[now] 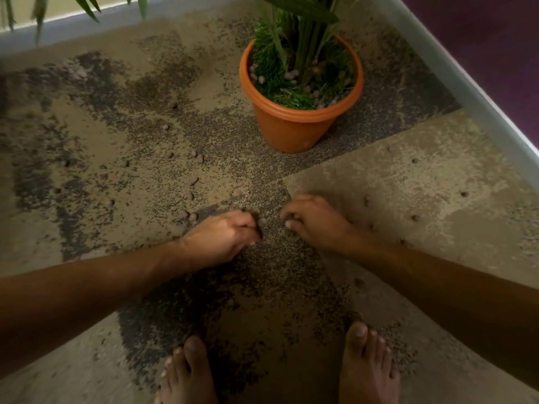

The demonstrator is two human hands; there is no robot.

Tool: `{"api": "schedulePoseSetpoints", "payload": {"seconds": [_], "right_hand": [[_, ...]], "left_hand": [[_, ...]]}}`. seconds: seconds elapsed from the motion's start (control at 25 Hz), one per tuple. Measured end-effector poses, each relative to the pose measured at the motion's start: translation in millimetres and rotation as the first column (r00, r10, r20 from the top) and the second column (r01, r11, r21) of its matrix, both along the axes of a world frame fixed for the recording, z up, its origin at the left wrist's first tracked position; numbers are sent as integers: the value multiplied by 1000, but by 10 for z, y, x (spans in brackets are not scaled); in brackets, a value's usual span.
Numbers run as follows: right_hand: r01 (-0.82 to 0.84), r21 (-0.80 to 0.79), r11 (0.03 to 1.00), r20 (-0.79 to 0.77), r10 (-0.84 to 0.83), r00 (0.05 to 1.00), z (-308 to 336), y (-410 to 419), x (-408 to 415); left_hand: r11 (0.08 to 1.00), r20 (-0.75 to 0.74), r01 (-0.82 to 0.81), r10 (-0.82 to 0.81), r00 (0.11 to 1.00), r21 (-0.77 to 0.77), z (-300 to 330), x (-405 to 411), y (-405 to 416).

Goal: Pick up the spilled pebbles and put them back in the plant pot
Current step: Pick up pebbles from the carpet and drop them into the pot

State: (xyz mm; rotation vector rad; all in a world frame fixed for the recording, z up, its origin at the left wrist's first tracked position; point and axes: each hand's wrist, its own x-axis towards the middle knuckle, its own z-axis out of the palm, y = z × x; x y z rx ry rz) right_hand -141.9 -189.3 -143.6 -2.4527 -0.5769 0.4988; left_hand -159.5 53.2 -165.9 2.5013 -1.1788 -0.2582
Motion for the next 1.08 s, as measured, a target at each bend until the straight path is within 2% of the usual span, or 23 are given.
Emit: {"api": "schedulePoseSetpoints", "payload": {"seconds": [0.12, 0.28, 0.44, 0.56, 0.6, 0.68, 0.8, 0.96, 1.08], "right_hand": [[-124, -154, 980, 34, 131, 991, -41, 75, -53], [-135, -218, 967, 64, 152, 986, 40, 128, -38], [-88, -186, 979, 1, 90, 996, 85, 54, -22], [123, -89, 988, -92, -131, 987, 131, -69, 57], [149, -78, 986, -118, -158, 980, 140, -107, 75], [71, -111, 991, -138, -86, 987, 123, -123, 69], [-62, -189, 980, -89, 46, 995, 90, -16, 33], [-242, -349, 905, 1, 259, 966, 133, 129, 7], [-255, -347, 903, -5, 270, 963, 146, 134, -5]], "left_hand": [[999, 67, -2, -1, 998, 36, -73, -51, 47], [999, 25, -14, 13, 1000, 42, -87, -23, 68], [988, -109, -133, 124, 986, -76, 75, 61, -52], [941, -176, -290, 260, 949, -174, 233, 216, -210], [922, -184, -330, 296, 937, -200, 285, 277, -261], [902, -192, -368, 329, 925, -227, 372, 376, -349], [903, -167, -357, 324, 931, -238, 439, 460, -432], [874, -135, -372, 347, 928, -312, 635, 580, -543], [849, -109, -376, 363, 926, -371, 824, 696, -603]]}}
